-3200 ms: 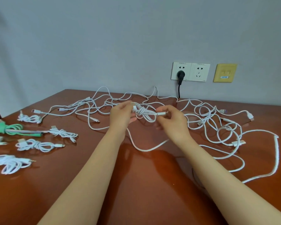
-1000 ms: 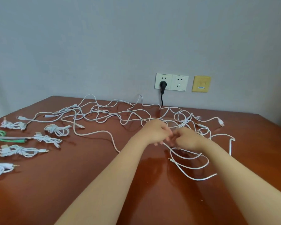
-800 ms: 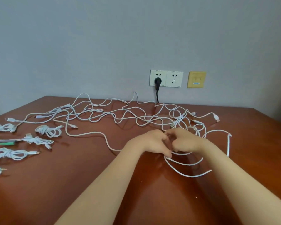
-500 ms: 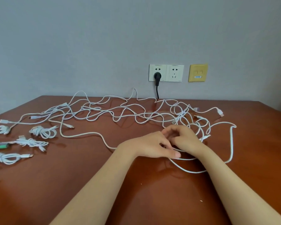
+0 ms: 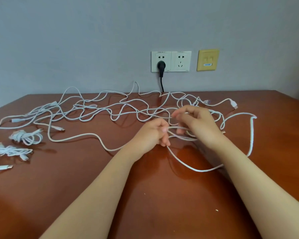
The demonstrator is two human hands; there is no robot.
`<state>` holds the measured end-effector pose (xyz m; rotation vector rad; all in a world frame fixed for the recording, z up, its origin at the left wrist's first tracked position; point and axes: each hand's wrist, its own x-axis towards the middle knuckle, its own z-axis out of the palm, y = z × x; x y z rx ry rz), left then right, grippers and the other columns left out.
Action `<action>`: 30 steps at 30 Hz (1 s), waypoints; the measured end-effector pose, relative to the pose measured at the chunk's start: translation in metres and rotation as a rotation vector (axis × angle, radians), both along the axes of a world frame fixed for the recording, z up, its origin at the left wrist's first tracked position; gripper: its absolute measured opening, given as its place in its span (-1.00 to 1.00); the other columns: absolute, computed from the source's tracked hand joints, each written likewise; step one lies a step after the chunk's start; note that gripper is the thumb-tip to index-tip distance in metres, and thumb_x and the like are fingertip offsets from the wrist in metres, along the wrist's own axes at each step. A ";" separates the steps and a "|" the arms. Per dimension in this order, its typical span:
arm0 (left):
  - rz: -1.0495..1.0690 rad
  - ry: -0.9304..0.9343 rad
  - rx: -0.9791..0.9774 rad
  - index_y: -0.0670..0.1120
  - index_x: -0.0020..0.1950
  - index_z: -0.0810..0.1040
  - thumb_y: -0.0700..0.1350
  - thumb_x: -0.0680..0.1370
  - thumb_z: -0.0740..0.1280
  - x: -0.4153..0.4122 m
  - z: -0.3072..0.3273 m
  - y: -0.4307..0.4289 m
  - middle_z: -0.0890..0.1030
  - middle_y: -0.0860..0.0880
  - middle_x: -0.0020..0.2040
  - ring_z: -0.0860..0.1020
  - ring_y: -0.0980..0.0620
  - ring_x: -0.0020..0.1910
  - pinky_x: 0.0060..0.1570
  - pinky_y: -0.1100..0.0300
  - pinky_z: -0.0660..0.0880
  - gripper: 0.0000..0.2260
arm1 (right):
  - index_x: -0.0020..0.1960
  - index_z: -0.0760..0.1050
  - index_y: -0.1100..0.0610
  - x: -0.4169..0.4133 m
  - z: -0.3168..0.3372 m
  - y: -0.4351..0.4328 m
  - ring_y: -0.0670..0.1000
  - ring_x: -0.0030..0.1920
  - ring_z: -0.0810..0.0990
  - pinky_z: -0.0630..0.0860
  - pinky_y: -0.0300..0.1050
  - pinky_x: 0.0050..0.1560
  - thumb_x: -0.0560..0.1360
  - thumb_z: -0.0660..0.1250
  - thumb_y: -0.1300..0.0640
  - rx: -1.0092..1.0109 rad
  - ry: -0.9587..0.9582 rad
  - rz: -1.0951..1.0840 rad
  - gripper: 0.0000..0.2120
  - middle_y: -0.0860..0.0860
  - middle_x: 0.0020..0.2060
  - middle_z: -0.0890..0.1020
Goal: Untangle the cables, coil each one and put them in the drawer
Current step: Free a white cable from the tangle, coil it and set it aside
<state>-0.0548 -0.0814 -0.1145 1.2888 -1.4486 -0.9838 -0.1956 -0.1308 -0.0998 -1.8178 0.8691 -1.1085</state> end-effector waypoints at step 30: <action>0.049 0.668 0.121 -0.13 0.19 0.43 0.03 0.66 -0.05 0.000 0.002 -0.003 0.53 -0.17 -0.19 0.52 0.01 -0.38 -0.32 0.21 0.53 -0.64 | -0.06 0.54 0.25 0.035 -0.017 0.018 -0.11 -0.53 0.31 0.38 -0.24 -0.44 0.47 0.04 0.43 0.383 -0.108 0.158 -0.69 0.03 -0.51 0.39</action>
